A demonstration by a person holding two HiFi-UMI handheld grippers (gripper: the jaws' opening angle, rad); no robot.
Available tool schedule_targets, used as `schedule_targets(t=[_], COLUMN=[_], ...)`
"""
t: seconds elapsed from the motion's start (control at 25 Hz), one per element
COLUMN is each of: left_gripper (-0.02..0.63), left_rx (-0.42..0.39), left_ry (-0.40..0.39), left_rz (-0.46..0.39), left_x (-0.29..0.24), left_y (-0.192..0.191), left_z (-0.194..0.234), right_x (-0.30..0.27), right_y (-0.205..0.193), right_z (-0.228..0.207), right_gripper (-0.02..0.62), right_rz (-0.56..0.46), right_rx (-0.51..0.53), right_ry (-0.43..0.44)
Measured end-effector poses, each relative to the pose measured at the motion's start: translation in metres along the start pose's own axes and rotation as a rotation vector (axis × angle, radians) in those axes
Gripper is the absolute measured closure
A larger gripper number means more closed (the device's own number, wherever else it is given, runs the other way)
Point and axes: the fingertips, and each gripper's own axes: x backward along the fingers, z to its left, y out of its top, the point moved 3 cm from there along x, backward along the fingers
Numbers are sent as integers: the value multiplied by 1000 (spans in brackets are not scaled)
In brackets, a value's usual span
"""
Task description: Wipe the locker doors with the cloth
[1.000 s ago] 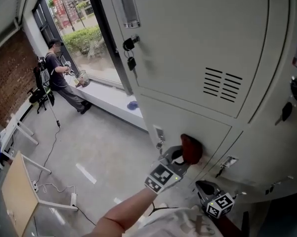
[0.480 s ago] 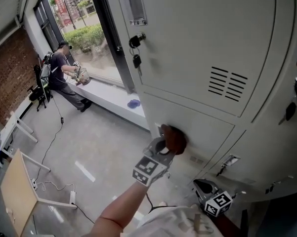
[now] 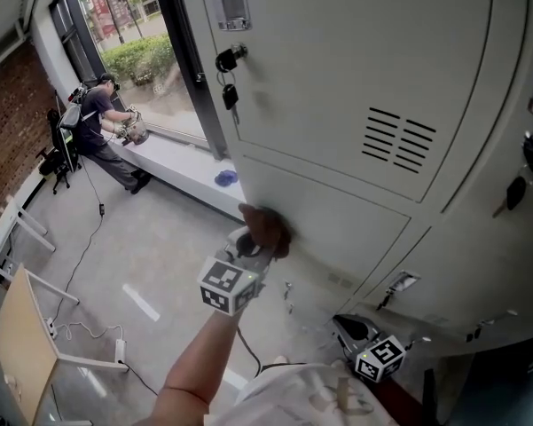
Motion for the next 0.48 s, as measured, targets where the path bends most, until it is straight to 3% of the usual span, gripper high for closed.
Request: schedule_targets(t=[0.24,0.48], left_gripper=[526,523], left_rx=[3,-43], left_ry=[41,23], left_rz=[-18,9], left_x=[9,10], left_y=[7,14], left_z=[9,13], right_x=[3,8], right_y=[2,2], right_z=[-2,-6], right_gripper=[588,588], right_rz=[-9,-19], right_rx=[-7,-18], right_ry=[-11,-33])
